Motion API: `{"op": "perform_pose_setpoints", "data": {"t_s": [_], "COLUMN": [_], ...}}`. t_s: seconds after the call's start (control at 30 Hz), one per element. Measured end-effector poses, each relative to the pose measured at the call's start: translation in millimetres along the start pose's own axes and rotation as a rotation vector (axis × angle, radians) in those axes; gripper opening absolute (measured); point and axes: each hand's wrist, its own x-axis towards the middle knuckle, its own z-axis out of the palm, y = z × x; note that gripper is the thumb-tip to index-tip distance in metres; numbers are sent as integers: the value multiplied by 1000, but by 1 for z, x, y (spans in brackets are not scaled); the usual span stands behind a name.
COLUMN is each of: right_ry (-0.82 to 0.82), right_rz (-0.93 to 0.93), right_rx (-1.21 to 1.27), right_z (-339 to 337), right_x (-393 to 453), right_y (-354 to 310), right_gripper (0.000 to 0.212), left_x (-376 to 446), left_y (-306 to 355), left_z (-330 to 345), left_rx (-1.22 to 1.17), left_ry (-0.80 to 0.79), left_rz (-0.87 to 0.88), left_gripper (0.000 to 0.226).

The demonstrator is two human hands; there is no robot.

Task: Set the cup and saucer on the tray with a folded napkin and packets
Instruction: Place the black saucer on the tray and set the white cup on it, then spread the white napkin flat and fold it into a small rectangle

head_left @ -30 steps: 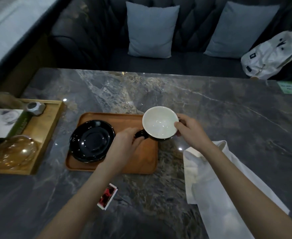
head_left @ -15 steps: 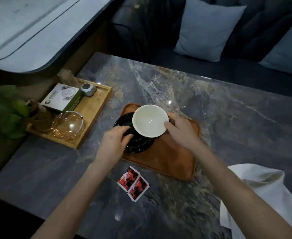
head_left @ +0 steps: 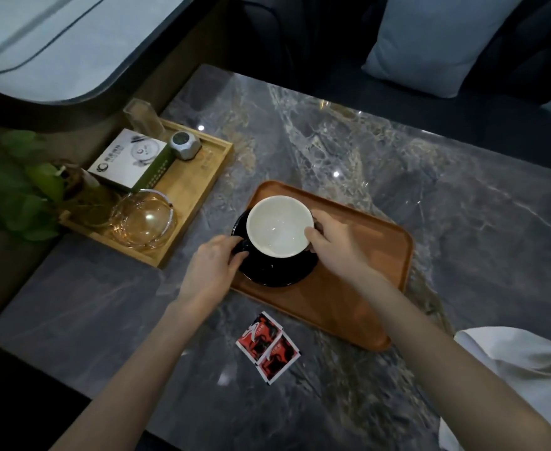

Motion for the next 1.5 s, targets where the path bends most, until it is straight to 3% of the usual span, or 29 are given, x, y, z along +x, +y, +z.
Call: {"op": "perform_pose_setpoints", "data": {"t_s": [0.5, 0.7, 0.87, 1.03, 1.23, 1.5], "right_ry": [-3, -59, -38, 90, 350, 774], "right_rz": [-17, 13, -12, -126, -86, 151], "right_rx": [50, 52, -38, -250, -445, -178], "right_z": [8, 3, -15, -62, -117, -145], "right_x": [-5, -9, -22, -63, -126, -224], "right_y": [0, -2, -3, 4, 36, 104], "right_gripper": [40, 44, 28, 23, 24, 21], "left_x": [-3, 5, 12, 9, -4, -64], "left_y": [-9, -6, 10, 56, 139, 221], "left_z": [2, -11, -26, -32, -11, 74], "left_rx": [19, 109, 244, 425, 336, -21], "left_ry": [-1, -147, -176, -37, 59, -47], "left_rz": [0, 56, 13, 60, 258, 568], "left_gripper": [22, 18, 26, 35, 35, 28]}}
